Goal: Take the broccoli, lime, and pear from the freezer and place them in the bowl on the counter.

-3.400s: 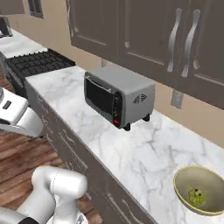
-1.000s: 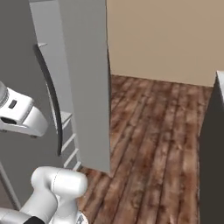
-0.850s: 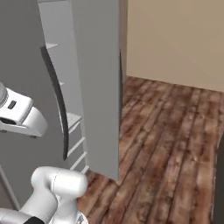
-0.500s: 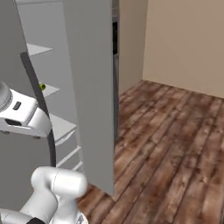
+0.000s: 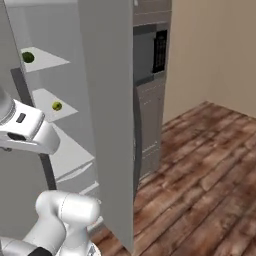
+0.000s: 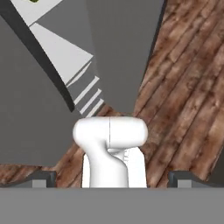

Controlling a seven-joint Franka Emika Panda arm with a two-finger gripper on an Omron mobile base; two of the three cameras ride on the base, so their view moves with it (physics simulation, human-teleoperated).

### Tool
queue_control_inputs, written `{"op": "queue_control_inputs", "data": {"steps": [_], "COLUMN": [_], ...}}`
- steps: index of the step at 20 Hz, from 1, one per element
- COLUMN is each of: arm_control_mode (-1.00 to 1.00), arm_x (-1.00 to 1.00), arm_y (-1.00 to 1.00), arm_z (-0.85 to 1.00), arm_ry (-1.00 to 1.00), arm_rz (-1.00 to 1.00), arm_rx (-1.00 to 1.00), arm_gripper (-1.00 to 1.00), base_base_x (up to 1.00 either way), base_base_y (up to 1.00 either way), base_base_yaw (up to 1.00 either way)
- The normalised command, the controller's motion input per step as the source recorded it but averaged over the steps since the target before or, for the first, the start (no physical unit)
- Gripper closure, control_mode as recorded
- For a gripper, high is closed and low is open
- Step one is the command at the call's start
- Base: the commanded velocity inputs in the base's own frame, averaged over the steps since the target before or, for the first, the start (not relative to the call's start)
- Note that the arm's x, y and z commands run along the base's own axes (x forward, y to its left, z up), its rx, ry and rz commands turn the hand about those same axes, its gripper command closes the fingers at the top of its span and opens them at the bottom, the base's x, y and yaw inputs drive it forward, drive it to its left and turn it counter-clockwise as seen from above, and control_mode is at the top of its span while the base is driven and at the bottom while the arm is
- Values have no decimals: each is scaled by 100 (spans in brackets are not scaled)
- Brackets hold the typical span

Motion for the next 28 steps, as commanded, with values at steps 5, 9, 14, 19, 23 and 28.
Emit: {"op": "queue_control_inputs", "data": {"steps": [5,9,14,19,23,28], "arm_control_mode": [100,100,100,100,100,100], "arm_x": [0,0,0,0,0,0], "arm_y": [0,0,0,0,0,0], "arm_z": [0,0,0,0,0,0], "arm_ry": [0,0,0,0,0,0], "arm_rz": [0,0,0,0,0,0], "arm_rx": [0,0,0,0,0,0], "arm_gripper": [-100,-100,-100,-100,-100,-100], "base_base_x": [18,15,25,6,12,33], "base_base_y": [-21,-41,-53,-86,-88,-25], "base_base_yaw": [68,81,73,45,35,22]}}
